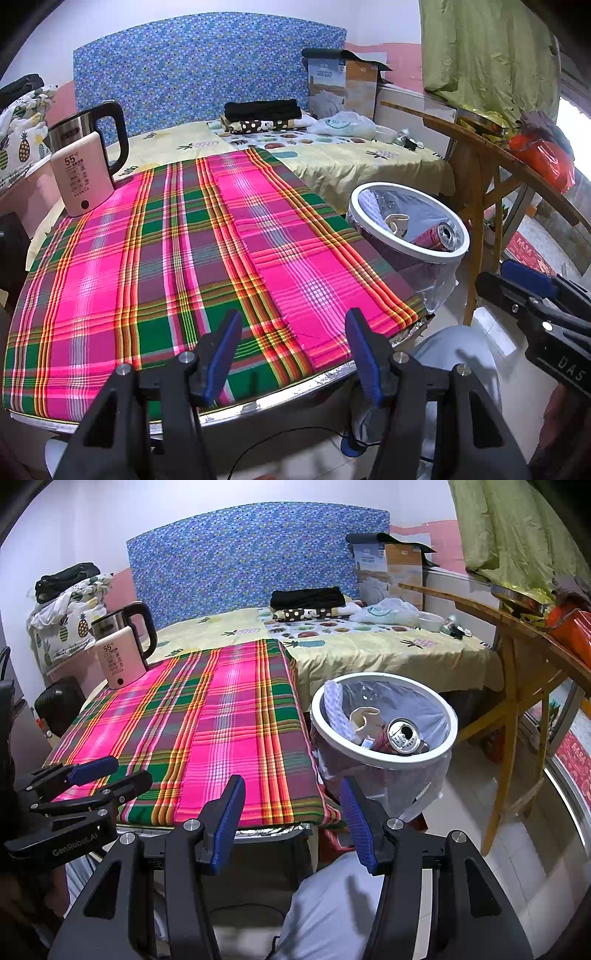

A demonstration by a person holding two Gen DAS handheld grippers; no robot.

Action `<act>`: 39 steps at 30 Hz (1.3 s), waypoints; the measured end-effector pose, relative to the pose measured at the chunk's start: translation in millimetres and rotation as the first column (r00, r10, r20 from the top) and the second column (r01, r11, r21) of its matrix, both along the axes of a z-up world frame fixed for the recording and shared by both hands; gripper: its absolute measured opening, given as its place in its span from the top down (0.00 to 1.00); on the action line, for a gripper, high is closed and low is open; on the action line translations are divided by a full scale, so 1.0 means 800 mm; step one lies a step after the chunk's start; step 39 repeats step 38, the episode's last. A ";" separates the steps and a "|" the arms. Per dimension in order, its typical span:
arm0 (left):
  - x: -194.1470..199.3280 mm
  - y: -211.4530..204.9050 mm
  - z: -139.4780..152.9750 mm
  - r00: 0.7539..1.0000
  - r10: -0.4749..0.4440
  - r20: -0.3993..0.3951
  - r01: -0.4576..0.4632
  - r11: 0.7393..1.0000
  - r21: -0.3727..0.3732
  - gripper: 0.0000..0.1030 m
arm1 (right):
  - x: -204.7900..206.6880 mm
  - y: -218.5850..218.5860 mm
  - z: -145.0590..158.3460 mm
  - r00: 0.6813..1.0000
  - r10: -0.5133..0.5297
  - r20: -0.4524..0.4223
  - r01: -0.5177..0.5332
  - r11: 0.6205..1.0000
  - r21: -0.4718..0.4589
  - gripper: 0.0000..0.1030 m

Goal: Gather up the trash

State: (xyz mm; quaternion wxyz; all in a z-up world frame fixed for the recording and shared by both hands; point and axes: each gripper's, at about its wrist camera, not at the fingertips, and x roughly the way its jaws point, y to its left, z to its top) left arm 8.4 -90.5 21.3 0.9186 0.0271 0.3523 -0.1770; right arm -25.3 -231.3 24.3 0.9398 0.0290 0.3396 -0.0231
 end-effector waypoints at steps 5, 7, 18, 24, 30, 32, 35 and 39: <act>-0.002 0.002 0.000 1.000 0.004 -0.004 -0.004 1.000 -0.005 0.42 | 0.000 0.001 0.000 1.000 0.002 0.000 -0.002 1.000 0.000 0.47; -0.002 0.003 0.000 1.000 0.005 -0.005 -0.005 1.000 -0.004 0.42 | 0.001 0.001 0.000 1.000 0.004 0.000 -0.004 1.000 0.000 0.47; -0.003 0.004 -0.001 1.000 0.012 -0.004 -0.012 1.000 0.006 0.42 | 0.003 0.005 0.001 1.000 0.009 -0.004 -0.009 1.000 -0.001 0.47; -0.006 0.001 -0.003 1.000 0.013 -0.001 -0.013 1.000 0.016 0.42 | 0.005 0.004 -0.001 1.000 0.013 -0.010 -0.013 1.000 0.000 0.47; -0.002 -0.002 -0.004 1.000 0.015 -0.010 -0.014 1.000 0.019 0.42 | 0.007 0.002 -0.002 1.000 0.015 -0.014 -0.015 1.000 0.003 0.47; -0.002 -0.003 -0.004 1.000 0.018 -0.008 -0.017 1.000 0.018 0.42 | 0.007 0.003 -0.003 1.000 0.016 -0.013 -0.016 1.000 0.002 0.47; -0.003 -0.004 -0.004 1.000 0.016 -0.008 -0.016 1.000 0.018 0.42 | 0.007 0.003 -0.003 1.000 0.015 -0.015 -0.015 1.000 0.004 0.47; -0.002 -0.004 -0.005 1.000 0.011 -0.012 -0.010 1.000 0.013 0.42 | 0.007 0.003 -0.002 1.000 0.015 -0.013 -0.015 1.000 0.002 0.47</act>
